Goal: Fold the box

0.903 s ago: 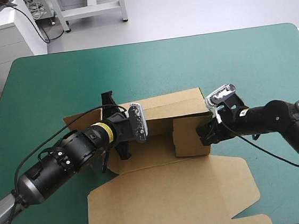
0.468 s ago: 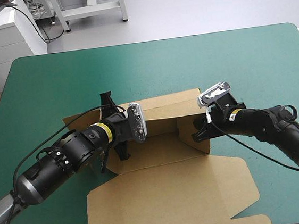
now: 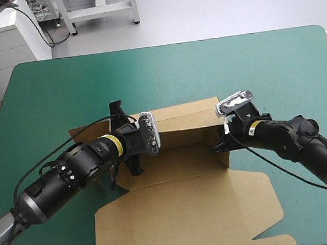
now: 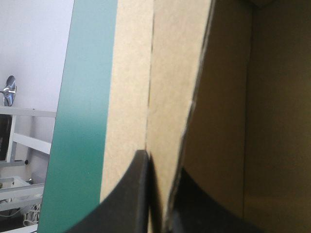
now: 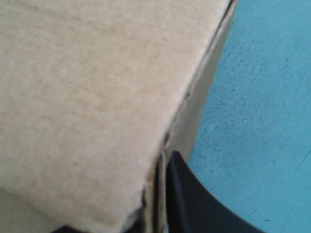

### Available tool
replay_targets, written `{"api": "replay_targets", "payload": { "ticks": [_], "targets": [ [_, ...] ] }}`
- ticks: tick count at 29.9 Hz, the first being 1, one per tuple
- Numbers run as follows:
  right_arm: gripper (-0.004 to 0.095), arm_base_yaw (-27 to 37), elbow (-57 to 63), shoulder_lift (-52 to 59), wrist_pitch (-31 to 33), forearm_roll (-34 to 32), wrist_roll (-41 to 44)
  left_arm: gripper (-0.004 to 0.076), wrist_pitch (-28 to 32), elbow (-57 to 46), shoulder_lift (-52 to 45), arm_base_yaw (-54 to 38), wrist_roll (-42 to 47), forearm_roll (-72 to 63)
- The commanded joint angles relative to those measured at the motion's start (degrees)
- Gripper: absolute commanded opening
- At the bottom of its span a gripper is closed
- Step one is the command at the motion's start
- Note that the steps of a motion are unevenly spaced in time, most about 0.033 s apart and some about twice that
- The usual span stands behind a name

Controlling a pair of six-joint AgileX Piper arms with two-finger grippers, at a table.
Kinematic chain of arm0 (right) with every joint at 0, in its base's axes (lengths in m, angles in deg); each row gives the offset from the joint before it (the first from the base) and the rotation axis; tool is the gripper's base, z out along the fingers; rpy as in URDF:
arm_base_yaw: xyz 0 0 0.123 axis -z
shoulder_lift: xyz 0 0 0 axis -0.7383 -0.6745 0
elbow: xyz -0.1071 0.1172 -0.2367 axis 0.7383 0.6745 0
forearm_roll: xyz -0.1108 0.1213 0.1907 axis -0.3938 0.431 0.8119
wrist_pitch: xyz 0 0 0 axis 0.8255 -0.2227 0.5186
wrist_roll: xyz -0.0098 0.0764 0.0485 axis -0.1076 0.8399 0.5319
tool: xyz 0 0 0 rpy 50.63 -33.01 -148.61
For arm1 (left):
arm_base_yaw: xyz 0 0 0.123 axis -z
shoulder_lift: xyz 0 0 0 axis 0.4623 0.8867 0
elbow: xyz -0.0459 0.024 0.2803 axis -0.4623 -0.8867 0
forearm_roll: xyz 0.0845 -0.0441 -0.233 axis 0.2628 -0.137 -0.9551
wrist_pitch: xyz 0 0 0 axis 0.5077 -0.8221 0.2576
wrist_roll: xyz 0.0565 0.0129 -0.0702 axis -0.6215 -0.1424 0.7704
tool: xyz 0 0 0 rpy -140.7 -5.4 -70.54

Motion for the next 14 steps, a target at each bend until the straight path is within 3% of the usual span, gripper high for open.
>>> {"api": "replay_targets", "payload": {
  "ticks": [1,4,10,14],
  "targets": [
    [0.0000,-1.59,-1.82,1.20,-4.00,4.70,1.68,0.0001,-6.77,-0.68,0.56,0.82,1.33,-9.74],
    [0.0000,-1.59,-1.82,0.03,-5.64,3.34,4.28,0.0056,-8.13,-0.68,0.02,0.82,1.33,-11.73],
    [0.0000,-1.59,-1.82,-5.34,-8.50,2.84,5.11,0.0279,-8.97,-0.68,-2.81,0.82,1.33,-13.82],
    [0.0000,-1.59,-2.01,-8.63,-10.98,2.96,5.49,0.0328,-9.24,-0.68,-5.08,0.82,1.33,-13.93]
  ]
}}
